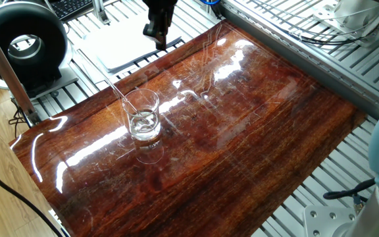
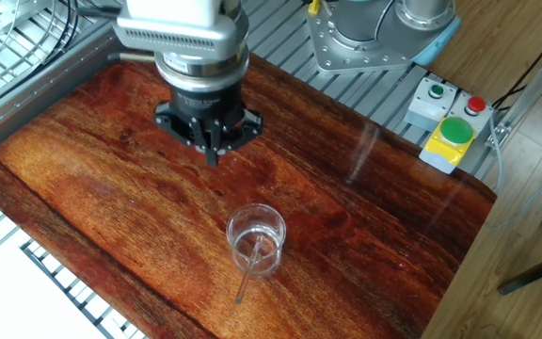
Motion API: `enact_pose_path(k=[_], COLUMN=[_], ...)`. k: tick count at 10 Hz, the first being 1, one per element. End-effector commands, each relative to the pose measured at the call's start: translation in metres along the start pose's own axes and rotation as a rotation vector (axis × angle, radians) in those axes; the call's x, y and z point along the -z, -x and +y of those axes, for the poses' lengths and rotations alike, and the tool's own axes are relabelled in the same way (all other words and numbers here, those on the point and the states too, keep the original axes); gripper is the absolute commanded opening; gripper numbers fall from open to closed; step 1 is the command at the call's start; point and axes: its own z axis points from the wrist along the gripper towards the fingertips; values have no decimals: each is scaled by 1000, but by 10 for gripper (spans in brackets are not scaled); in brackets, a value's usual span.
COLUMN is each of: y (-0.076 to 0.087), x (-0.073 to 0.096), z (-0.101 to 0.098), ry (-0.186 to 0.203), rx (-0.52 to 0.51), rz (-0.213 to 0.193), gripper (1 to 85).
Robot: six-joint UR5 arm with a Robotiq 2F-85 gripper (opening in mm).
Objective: Stir the beaker with a glass rod
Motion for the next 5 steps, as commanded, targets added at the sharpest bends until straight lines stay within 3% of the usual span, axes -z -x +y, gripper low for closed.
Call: enact_pose_path(k=[1, 5], y=[-5, -8], x=[-1, -10], z=[5, 4], ry=[34, 38], rx=[-70, -58], rz=[0, -4], gripper=[10, 10])
